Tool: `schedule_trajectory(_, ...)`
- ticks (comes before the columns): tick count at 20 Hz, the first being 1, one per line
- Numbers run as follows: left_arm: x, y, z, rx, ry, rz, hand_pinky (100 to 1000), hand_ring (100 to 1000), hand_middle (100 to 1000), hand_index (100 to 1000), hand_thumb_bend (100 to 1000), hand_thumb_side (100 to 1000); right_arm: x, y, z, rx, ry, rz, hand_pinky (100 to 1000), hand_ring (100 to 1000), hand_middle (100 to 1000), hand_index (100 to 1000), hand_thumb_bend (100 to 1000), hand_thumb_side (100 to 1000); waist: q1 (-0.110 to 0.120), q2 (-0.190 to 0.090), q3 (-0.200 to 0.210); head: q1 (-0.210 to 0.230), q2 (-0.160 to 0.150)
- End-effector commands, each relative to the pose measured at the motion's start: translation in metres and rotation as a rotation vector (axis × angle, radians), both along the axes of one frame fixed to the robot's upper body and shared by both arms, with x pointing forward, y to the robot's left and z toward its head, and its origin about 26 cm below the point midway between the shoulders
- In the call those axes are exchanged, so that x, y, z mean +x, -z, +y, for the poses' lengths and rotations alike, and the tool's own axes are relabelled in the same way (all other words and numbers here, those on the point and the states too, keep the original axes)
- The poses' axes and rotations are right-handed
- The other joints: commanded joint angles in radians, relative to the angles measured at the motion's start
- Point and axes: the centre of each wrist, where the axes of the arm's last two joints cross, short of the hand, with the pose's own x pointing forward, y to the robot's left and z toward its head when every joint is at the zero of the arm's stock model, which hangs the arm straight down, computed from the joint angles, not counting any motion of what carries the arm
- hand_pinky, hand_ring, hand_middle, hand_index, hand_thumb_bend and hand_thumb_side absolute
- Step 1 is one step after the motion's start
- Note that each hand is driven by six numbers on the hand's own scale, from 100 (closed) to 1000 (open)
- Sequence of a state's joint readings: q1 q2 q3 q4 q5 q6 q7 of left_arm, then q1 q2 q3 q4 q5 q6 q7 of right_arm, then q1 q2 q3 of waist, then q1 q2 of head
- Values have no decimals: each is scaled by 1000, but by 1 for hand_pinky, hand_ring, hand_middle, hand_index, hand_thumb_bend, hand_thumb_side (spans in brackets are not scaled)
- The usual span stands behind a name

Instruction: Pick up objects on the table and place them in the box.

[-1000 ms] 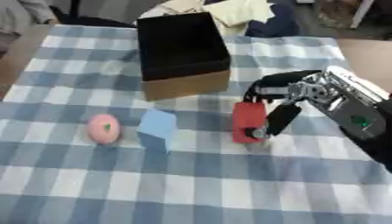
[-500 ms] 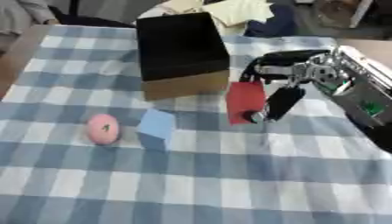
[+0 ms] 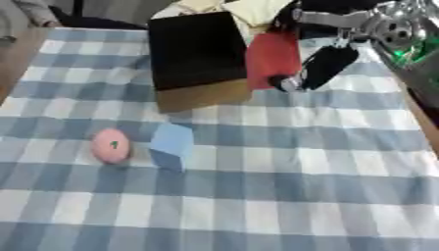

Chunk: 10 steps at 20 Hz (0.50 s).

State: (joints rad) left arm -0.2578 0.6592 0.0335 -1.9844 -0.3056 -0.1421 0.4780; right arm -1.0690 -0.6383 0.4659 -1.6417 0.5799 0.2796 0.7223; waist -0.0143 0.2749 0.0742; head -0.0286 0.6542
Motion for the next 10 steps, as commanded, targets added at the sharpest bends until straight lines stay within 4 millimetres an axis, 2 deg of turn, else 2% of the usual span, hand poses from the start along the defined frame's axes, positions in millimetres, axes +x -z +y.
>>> schedule_trajectory(1,-2,-19,0,126,-8,-5,578,785,761,871,100,917,-7,-23,3,41,-4,-84,759,778,768,681,100,286,5,-11,-1,1,-15)
schedule_trajectory(5,0,-28,-5,205,9,14,578,785,760,871,100,917,-7,-38,17,84,-24,-134,762,777,769,684,100,293,7,0,-7,1,-9)
schedule_trajectory(10,2,-34,-11,247,41,13,576,785,760,871,100,918,2,-47,34,129,-20,-161,767,776,769,688,100,324,9,12,-11,-15,-14)
